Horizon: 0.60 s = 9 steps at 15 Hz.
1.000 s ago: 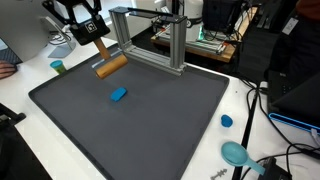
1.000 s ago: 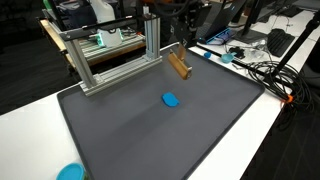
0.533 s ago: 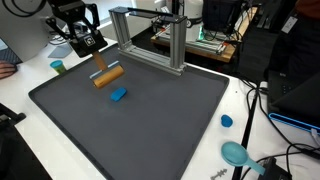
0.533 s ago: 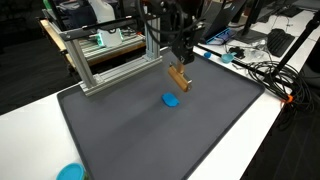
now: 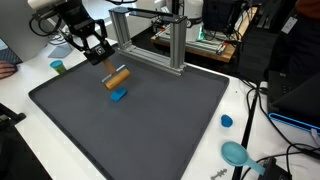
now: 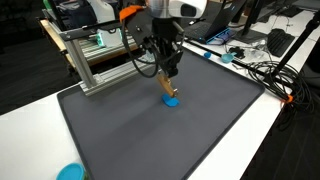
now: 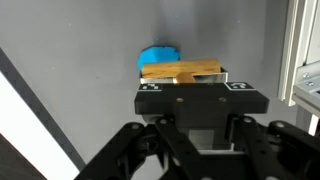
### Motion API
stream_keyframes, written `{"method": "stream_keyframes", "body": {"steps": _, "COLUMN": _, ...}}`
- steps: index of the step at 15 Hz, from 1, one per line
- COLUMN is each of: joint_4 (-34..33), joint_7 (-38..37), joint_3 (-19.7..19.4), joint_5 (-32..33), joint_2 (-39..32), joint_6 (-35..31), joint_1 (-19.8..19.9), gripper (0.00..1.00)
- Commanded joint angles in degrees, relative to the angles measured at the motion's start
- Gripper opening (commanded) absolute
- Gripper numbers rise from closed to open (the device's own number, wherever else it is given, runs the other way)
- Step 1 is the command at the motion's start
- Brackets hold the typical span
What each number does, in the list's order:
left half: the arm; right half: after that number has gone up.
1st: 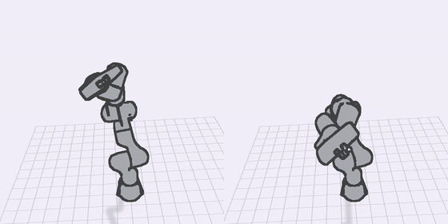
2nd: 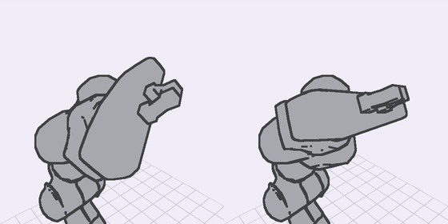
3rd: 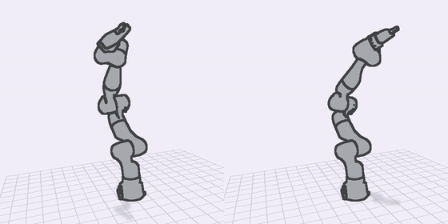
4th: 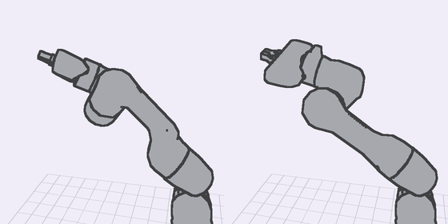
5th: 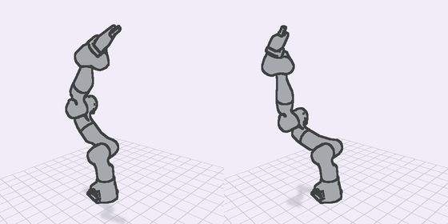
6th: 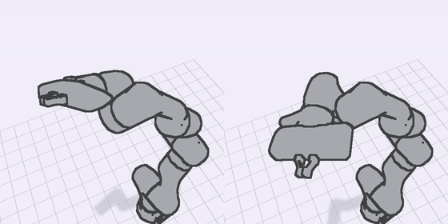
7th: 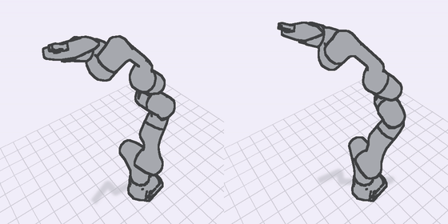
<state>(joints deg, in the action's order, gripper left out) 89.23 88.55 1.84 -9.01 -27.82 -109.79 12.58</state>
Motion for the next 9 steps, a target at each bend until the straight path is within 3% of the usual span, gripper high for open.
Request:
{"method": "stream_keyframes", "body": {"steps": 1, "joint_4": -0.10, "joint_7": 0.08, "joint_3": -0.22, "joint_5": -0.16, "joint_2": -0.03, "joint_6": 0.17, "joint_1": -0.22, "gripper": 0.47}}
{"method": "stream_keyframes", "body": {"steps": 2, "joint_4": -0.33, "joint_7": -0.38, "joint_3": -0.38, "joint_5": 0.60, "joint_2": -0.59, "joint_6": -0.01, "joint_1": -0.60, "gripper": 0.22}}
{"method": "stream_keyframes", "body": {"steps": 9, "joint_4": 2.71, "joint_7": -0.97, "joint_3": -0.30, "joint_5": 1.81, "joint_2": -2.60, "joint_6": -9.96, "joint_1": -1.41, "gripper": 0.22}}
